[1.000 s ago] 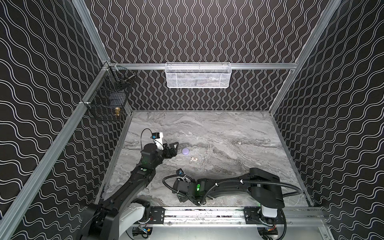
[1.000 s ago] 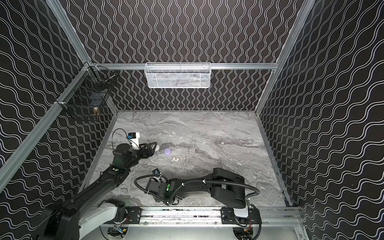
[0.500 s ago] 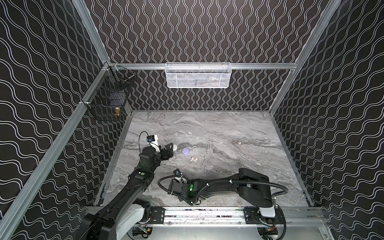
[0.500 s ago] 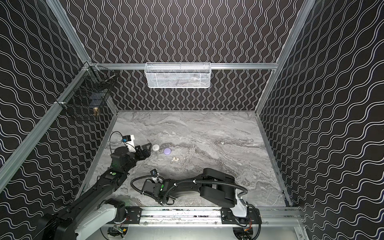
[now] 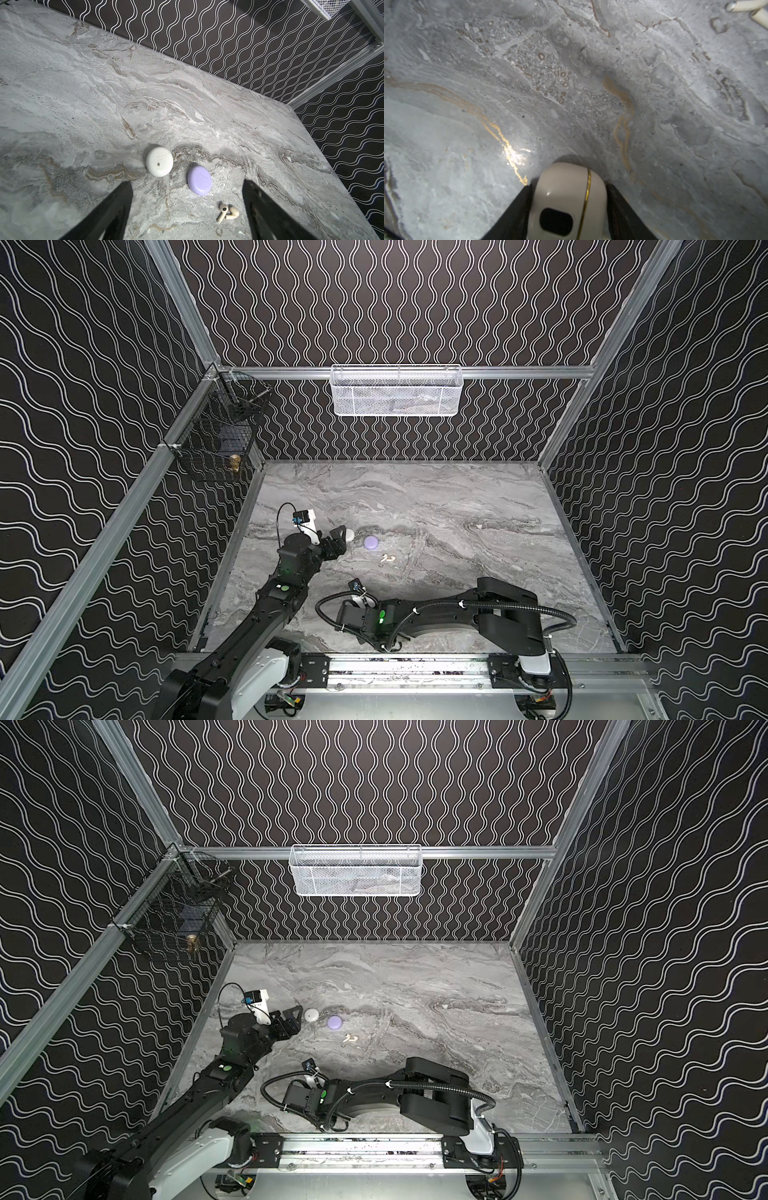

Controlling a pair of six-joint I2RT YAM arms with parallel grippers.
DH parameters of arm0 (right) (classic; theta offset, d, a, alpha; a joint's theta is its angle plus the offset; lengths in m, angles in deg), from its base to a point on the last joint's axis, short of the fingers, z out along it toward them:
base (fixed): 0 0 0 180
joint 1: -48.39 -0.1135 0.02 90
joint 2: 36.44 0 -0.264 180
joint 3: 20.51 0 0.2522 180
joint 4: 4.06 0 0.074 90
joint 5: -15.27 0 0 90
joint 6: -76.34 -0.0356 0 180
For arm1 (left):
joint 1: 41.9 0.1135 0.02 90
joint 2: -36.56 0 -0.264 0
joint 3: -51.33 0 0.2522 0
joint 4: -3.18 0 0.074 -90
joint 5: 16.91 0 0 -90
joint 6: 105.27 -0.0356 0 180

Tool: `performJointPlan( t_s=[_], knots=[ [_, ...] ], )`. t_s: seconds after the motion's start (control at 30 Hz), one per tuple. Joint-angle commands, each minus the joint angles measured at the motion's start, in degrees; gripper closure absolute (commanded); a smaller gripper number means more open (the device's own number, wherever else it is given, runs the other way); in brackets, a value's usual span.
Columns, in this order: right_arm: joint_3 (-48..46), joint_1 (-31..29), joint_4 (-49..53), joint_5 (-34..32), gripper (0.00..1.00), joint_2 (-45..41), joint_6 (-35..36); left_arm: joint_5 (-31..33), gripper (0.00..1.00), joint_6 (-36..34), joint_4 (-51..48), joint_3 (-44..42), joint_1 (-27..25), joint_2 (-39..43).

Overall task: Insert the wireless bluetooth earbuds into the charging case
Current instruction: 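Grasp the cream case with the right gripper while the left gripper lifts away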

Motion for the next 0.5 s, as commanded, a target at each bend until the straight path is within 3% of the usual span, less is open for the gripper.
performJointPlan(
  t_s=[0.0,0.3,0.4,0.47],
  knots=[
    [-1.07,-0.21,4.36,1.82,0.46,0.12,-1.48,0.01,0.15,-0.67,1.21,-0.17,0.10,-0.05],
    [-2.96,-0.20,1.89,1.86,0.63,-1.33,0.15,-1.00,0.16,-0.98,0.52,0.42,0.15,-0.10],
    [-6.96,-0.12,-5.02,-0.85,0.68,-6.00,6.95,-0.87,0.16,-0.03,-4.52,3.46,0.58,0.70],
    [-11.24,-0.10,-13.58,-5.13,0.74,-11.38,16.21,-3.81,0.16,2.97,-9.12,6.15,2.24,1.49]
  ],
)
